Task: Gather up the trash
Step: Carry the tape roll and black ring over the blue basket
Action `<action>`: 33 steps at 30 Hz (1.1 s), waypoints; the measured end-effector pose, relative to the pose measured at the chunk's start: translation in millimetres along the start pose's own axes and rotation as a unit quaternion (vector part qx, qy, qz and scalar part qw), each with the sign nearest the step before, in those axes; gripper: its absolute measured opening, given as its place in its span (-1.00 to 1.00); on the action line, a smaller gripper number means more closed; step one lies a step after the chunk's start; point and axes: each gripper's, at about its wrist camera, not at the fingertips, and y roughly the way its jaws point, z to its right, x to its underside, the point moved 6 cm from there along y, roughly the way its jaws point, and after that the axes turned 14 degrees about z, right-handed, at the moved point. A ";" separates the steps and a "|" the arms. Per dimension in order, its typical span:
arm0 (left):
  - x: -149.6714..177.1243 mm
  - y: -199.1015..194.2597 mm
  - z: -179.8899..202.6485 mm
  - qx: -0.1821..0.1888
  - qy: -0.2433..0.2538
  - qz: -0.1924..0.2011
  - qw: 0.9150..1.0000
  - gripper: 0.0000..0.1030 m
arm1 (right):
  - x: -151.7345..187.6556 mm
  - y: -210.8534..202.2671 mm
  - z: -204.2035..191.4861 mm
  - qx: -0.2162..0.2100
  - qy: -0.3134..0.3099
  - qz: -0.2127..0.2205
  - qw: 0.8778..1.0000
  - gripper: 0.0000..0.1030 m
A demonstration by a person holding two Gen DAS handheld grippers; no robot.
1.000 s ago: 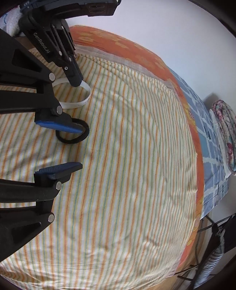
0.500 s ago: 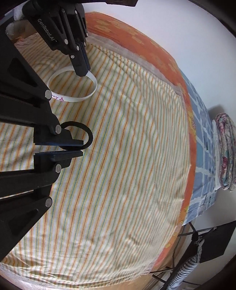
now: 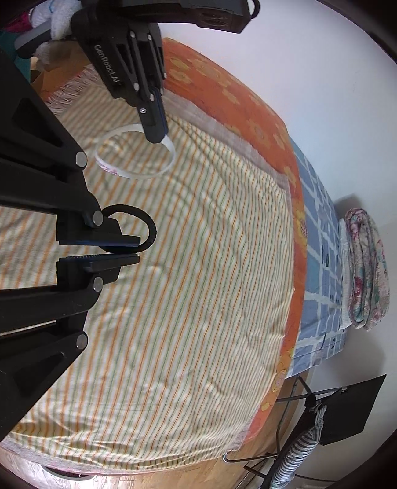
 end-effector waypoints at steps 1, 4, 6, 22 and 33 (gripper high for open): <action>0.5 -4.7 1.6 0.000 0.004 0.003 1.000 -0.97 | 1.4 -4.6 -0.8 -0.001 -0.002 0.001 1.000 -0.96; 3.7 -16.9 5.8 0.004 0.008 0.008 1.000 -0.97 | 7.6 -20.8 -4.4 -0.004 -0.008 0.005 1.000 -0.96; 7.5 -24.6 8.2 0.008 0.009 0.009 1.000 -0.97 | 12.3 -30.2 -6.5 -0.009 -0.007 0.007 1.000 -0.96; 62.9 -92.0 41.0 0.044 0.036 0.022 0.998 -0.97 | 68.2 -100.9 -34.4 -0.042 -0.013 0.020 0.999 -0.96; 123.8 -110.0 58.2 0.066 0.056 0.000 0.996 -0.97 | 126.3 -130.7 -52.8 -0.073 -0.006 0.005 0.997 -0.96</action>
